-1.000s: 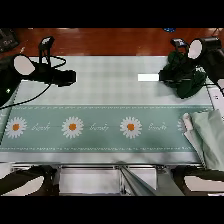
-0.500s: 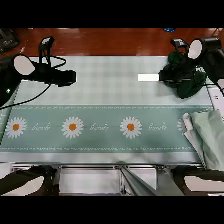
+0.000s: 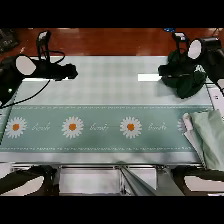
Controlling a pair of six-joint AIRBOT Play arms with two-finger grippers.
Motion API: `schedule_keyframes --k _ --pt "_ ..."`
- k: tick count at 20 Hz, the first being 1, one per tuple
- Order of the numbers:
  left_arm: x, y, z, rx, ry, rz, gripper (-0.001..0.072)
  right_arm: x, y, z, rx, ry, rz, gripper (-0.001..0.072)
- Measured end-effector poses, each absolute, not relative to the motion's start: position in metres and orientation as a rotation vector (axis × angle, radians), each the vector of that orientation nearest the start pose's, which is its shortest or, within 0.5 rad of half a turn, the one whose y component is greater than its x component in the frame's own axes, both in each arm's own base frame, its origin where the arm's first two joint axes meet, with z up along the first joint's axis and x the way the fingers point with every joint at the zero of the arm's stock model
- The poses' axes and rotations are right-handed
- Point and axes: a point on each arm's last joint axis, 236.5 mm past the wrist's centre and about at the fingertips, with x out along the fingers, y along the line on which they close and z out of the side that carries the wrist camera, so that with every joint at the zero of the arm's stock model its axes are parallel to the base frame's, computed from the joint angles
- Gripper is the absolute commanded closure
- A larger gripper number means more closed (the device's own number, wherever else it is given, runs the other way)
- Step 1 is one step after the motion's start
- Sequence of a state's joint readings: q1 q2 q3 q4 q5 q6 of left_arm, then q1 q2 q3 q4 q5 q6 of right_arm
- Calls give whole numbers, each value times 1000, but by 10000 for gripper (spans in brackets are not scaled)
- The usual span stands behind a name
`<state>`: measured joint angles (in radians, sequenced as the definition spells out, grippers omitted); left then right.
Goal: Fold the shirts.
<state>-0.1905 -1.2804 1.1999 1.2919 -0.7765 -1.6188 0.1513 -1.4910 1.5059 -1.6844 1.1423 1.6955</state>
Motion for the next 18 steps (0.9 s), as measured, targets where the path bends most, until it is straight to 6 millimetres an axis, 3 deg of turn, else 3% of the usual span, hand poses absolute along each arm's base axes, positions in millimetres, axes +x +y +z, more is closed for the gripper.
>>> schedule_keyframes --k 4,6,10,14,15,16,17,18 --pt "487 -103 90 -240 737 -183 200 509 -9 70 -160 943 -183 300" --pt "497 -85 95 -248 696 -146 200 519 -46 62 -120 921 -279 300" --pt "506 -60 96 -257 665 -97 200 523 -100 2 96 992 -372 300" --pt "510 -55 86 -258 677 -83 200 521 -117 -60 251 1077 -391 321" --pt "511 -55 82 -258 683 -83 200 520 -118 -71 269 1097 -390 431" --pt "511 -55 79 -258 693 -81 200 519 -116 -81 289 1114 -383 602" --pt "510 -54 76 -259 705 -80 200 519 -112 -86 306 1124 -365 686" --pt "509 -52 77 -260 712 -78 200 521 -107 -88 317 1135 -336 686"
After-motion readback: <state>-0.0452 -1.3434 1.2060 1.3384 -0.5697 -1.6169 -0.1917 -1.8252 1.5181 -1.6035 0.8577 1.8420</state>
